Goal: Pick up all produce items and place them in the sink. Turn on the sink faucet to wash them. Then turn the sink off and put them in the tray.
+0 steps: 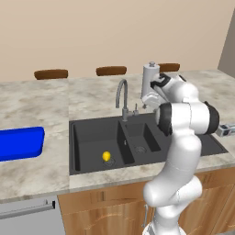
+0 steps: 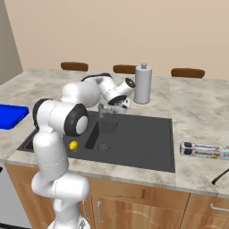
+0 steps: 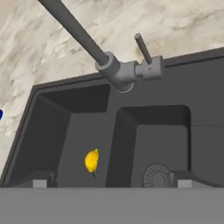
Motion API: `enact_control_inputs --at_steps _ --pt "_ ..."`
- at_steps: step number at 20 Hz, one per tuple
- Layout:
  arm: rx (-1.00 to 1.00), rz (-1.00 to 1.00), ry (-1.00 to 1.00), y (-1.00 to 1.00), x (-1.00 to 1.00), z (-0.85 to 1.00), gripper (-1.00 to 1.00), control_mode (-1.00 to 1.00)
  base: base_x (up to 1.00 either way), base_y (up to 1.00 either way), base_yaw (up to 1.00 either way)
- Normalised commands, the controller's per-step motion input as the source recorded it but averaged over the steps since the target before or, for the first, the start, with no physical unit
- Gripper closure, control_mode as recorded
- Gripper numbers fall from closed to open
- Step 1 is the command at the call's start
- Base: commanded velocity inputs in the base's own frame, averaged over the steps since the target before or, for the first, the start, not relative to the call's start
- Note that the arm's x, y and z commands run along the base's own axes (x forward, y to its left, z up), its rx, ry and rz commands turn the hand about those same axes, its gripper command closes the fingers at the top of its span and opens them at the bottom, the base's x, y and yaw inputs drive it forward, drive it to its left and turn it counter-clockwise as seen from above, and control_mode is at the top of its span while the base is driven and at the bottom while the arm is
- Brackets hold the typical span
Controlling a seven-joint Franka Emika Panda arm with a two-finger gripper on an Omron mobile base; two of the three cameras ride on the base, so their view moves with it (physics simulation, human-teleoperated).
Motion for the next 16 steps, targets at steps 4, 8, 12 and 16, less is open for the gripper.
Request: enact_control_inputs --at_steps 4,8,12,16 --pt "0.00 0.06 -0.06 -0.03 0.32 -0.13 -1.00 -1.00 0.00 0.00 0.00" --pt "0.00 0.11 -0.05 0.00 0.37 -0.13 -1.00 -1.00 0.00 0.00 0.00" --pt "0.00 0.12 -0.02 0.00 0.41 -0.18 -1.00 -1.00 0.00 0.00 0.00" --pt "0.00 0.11 -0.04 0.00 0.49 -0.22 -1.00 -1.00 0.00 0.00 0.00"
